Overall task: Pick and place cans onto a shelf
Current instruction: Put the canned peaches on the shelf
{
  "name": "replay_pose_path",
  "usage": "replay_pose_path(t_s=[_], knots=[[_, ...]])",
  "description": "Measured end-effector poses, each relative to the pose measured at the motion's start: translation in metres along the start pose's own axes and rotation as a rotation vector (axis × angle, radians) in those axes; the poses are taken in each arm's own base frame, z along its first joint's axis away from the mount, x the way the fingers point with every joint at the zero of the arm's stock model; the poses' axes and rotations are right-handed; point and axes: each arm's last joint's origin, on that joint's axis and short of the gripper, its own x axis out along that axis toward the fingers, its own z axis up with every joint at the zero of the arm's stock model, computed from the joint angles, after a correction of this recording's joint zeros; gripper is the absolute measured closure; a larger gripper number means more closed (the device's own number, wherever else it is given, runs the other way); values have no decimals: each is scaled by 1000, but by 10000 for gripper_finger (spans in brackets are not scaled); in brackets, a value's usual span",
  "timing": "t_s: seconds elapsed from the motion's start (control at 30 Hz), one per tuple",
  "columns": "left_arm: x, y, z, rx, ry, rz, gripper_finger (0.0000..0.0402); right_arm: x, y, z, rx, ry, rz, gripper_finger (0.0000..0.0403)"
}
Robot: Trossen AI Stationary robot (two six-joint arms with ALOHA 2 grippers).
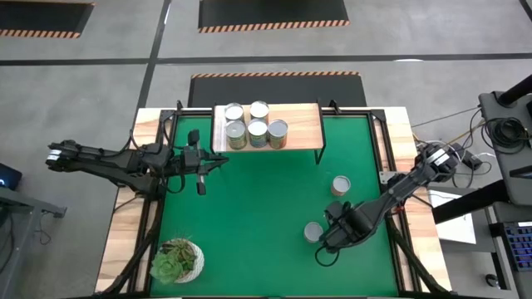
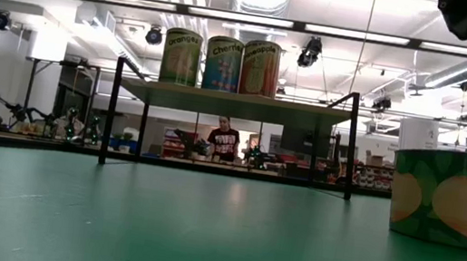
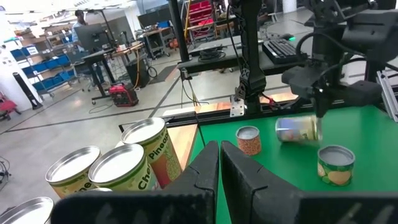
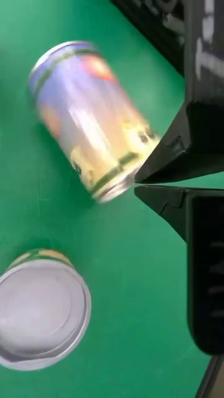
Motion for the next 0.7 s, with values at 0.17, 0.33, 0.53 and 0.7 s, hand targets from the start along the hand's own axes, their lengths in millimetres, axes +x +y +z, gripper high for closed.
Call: replay_pose_path(t_s=[0.17,0.33,0.53,0.7], knots=[[0,0,0,-2,-4,1,402,0,-1,0,-24,-7,-7,395],[0,0,0,-2,-4,1,402,-1,-2,-1,-41,-32,-19,392],[0,0,0,-2,-4,1,402,0,-5,11,-2,-44,-36,340],[0,0,0,-5,-4,1,402,8,-4,24,7,-67,-12,255]])
